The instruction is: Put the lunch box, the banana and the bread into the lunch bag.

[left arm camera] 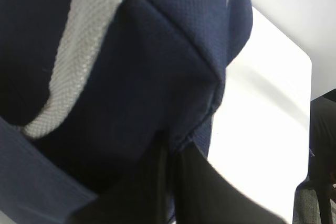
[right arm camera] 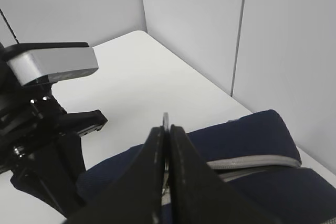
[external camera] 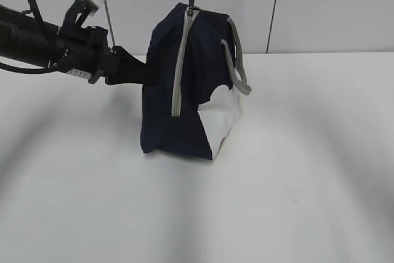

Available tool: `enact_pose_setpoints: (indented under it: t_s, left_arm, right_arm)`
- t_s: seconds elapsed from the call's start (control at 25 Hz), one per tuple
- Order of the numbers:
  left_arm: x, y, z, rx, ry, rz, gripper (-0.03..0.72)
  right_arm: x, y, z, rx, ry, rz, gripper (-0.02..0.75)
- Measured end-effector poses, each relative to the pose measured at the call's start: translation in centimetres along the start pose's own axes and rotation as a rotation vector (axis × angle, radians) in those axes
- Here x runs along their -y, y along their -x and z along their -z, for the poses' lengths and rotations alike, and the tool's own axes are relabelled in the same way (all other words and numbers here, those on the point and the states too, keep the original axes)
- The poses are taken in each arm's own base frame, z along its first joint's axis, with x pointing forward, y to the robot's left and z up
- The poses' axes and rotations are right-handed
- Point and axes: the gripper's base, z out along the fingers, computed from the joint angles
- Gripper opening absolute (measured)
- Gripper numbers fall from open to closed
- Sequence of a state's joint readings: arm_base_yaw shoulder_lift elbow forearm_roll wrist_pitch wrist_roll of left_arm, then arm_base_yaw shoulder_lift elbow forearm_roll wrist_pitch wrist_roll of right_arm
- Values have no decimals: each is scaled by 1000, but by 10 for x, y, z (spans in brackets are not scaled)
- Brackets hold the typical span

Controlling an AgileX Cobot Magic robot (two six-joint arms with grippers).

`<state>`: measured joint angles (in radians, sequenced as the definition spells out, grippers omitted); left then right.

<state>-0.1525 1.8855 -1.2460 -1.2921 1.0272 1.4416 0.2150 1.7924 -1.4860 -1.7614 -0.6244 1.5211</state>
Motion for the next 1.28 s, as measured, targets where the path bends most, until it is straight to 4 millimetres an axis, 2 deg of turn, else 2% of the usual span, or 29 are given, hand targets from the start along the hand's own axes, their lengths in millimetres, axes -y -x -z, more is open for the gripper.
enact_pose_setpoints:
  t_s: [0.4,0.8,1.04,1.28]
  left_arm:
    - [0,0,0,-1,-2,0,3]
    - [0,0,0,3,-2,1,3]
    - [0,0,0,-7,0,-5,3]
    - [0,-1,0,-15,1,-9,3]
  right_arm:
    - [1,1,1,-2,-18,-22,-16]
    - [12,0,0,4,-132,-57,-16]
    - [23,-12,-16,-9,-155,-90,-16]
    - [37,-14,-33,5,-179,-90,-16]
